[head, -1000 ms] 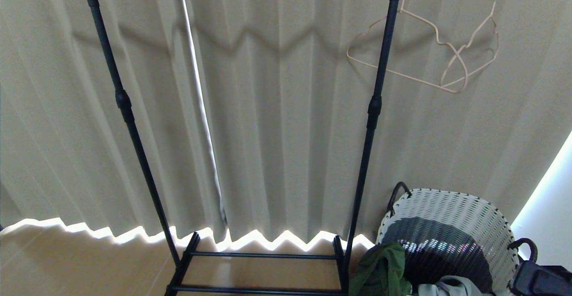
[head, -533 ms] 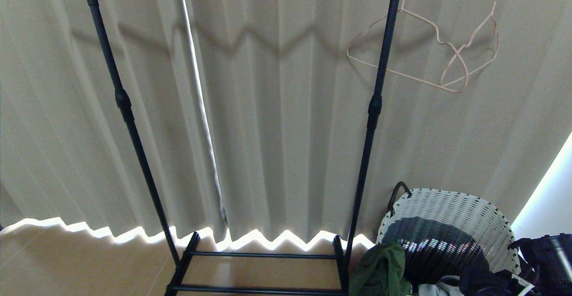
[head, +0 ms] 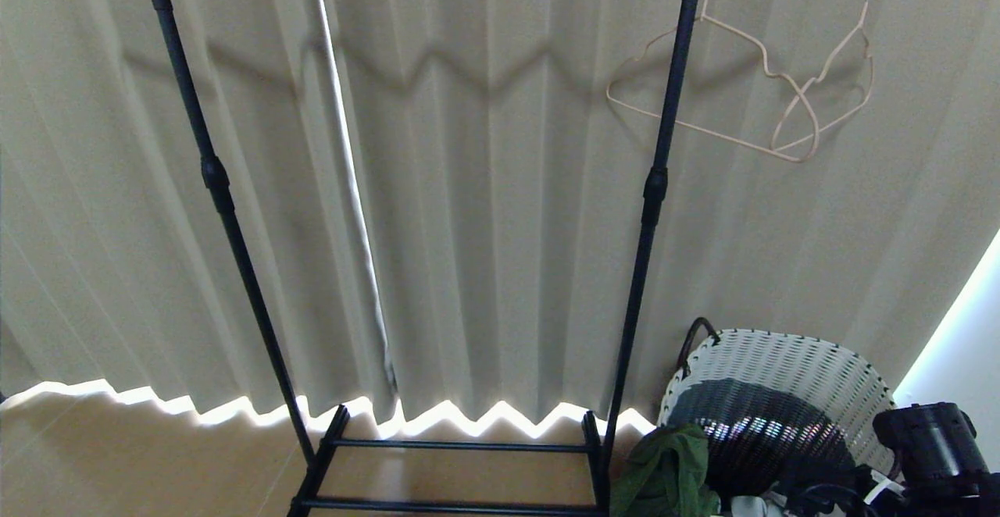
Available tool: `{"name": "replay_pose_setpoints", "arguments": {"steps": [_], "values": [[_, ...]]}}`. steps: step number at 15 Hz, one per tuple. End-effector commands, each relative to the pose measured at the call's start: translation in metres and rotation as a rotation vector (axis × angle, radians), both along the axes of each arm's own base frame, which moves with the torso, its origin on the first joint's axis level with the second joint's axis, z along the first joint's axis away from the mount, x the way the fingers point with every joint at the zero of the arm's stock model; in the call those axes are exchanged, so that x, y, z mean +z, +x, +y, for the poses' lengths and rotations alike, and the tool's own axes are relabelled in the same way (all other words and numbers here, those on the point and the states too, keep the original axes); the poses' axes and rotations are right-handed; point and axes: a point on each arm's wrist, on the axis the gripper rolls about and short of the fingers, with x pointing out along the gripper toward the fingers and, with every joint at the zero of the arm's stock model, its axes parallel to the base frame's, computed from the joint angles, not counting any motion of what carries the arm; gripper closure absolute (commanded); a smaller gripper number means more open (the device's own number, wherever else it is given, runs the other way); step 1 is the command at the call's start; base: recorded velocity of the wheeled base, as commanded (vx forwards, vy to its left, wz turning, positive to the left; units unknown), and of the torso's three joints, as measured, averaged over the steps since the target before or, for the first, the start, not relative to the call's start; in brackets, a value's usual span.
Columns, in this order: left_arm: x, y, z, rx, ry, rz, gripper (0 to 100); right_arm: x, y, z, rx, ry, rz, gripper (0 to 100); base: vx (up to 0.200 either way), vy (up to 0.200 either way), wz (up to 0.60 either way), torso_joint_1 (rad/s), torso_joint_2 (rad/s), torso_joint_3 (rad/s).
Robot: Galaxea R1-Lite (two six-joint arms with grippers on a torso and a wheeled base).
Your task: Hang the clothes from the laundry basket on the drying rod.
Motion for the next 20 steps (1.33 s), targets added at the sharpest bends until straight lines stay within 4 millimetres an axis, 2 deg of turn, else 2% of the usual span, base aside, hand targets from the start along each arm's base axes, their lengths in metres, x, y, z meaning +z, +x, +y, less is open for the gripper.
{"name": "replay_pose_setpoints", "arguments": {"steps": [1, 5, 10, 11, 15, 17, 19, 20], "values": [[0.0, 0.0, 0.0, 0.002, 0.0, 0.001, 0, -0.009, 0.004, -0.007, -0.04, -0.011, 0.016, 0, 0.0, 0.0, 0.0, 0.0, 0.0, 0.0], [0.0, 0.0, 0.0, 0.0, 0.0, 0.001, 0, -0.005, 0.006, -0.007, -0.044, -0.007, -0.04, 0, 0.0, 0.0, 0.0, 0.0, 0.0, 0.0], [0.0, 0.0, 0.0, 0.0, 0.0, 0.001, 0, 0.002, -0.008, -0.006, -0.037, -0.004, -0.176, 0, 0.0, 0.0, 0.0, 0.0, 0.0, 0.0], [0.0, 0.0, 0.0, 0.002, 0.0, 0.001, 0, 0.004, -0.008, -0.005, -0.035, -0.003, -0.192, 100, 0.0, 0.0, 0.0, 0.0, 0.0, 0.0], [0.0, 0.0, 0.0, 0.007, 0.0, 0.001, 0, 0.015, -0.009, -0.005, -0.029, -0.002, -0.262, 100, 0.0, 0.0, 0.0, 0.0, 0.0, 0.0], [0.0, 0.0, 0.0, 0.005, 0.0, 0.001, 0, 0.028, -0.013, -0.004, -0.029, 0.002, -0.336, 100, 0.0, 0.0, 0.0, 0.0, 0.0, 0.0], [0.0, 0.0, 0.0, 0.005, 0.0, 0.001, 0, 0.051, -0.025, -0.004, -0.041, 0.049, -0.47, 100, 0.0, 0.0, 0.0, 0.0, 0.0, 0.0], [0.0, 0.0, 0.0, 0.005, 0.0, 0.001, 0, 0.07, -0.039, -0.003, -0.08, 0.091, -0.583, 100, 0.0, 0.0, 0.0, 0.0, 0.0, 0.0]]}}
